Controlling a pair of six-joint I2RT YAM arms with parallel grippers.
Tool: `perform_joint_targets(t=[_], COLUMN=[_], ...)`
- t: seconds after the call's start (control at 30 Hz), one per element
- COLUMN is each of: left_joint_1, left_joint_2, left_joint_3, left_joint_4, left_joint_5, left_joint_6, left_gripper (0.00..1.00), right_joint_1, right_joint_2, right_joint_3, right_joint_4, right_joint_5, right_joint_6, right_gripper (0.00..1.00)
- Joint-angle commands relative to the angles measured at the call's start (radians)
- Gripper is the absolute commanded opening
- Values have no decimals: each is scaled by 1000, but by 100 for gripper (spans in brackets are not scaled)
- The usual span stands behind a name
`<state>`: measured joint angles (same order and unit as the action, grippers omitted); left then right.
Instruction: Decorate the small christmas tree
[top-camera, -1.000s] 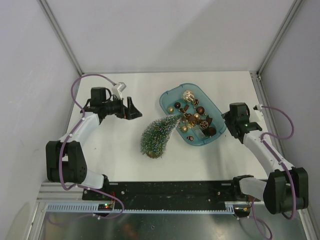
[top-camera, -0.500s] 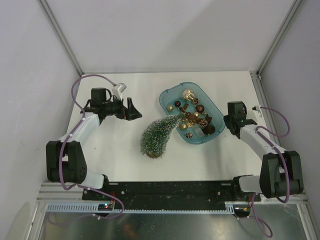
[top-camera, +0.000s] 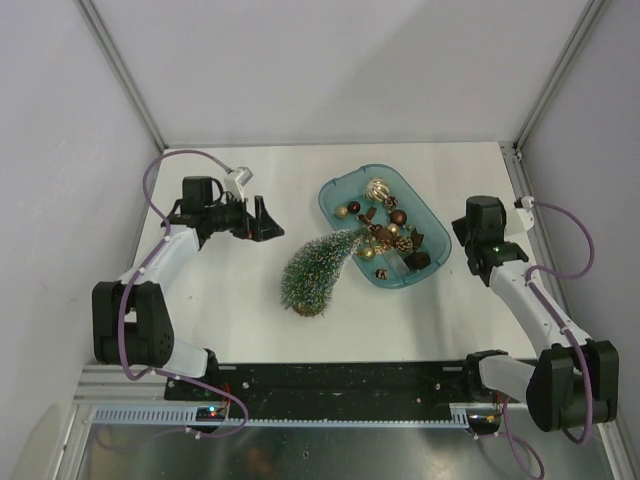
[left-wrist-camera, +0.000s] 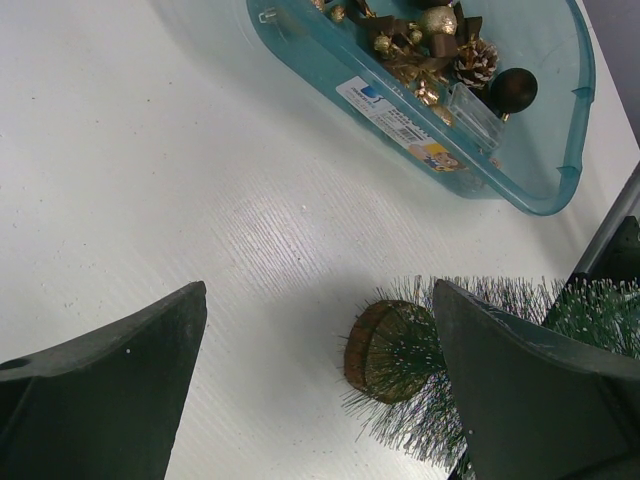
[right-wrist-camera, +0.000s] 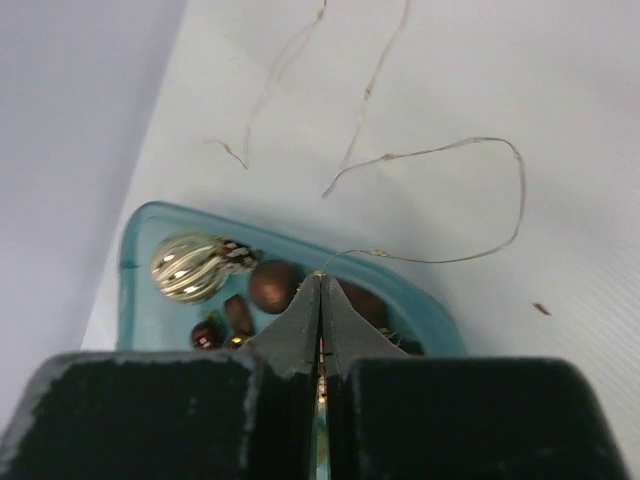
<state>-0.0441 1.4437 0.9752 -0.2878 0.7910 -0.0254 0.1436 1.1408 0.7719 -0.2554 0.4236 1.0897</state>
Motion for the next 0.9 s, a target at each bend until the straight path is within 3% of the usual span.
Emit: perform_joint_targets(t=[0.0,0.33,0.5,0.73,0.87], left_joint_1=[6,-4,-61,-171,-195], left_joint_2=[-29,35,102,262,361], left_joint_3=[13,163,293,479,581], left_joint_4=[11,12,12,39,55], left_joint_5=[31,40,-15,-74,-43], left_joint_6=[7,20,96,282,300], left_gripper=[100,100,100,100,100], right_joint_1=[40,201,249,266,258], right_joint_2=[2,122,202,359,488], right_joint_3=[147,589,846,1201,1403], right_joint_4=[62,52,-2,-80,-137], right_joint_5=[-64,-155,-186,-279,-363], right_joint_6=[-105,-294,-375,-452,-467], right_gripper=[0,0,0,0,0])
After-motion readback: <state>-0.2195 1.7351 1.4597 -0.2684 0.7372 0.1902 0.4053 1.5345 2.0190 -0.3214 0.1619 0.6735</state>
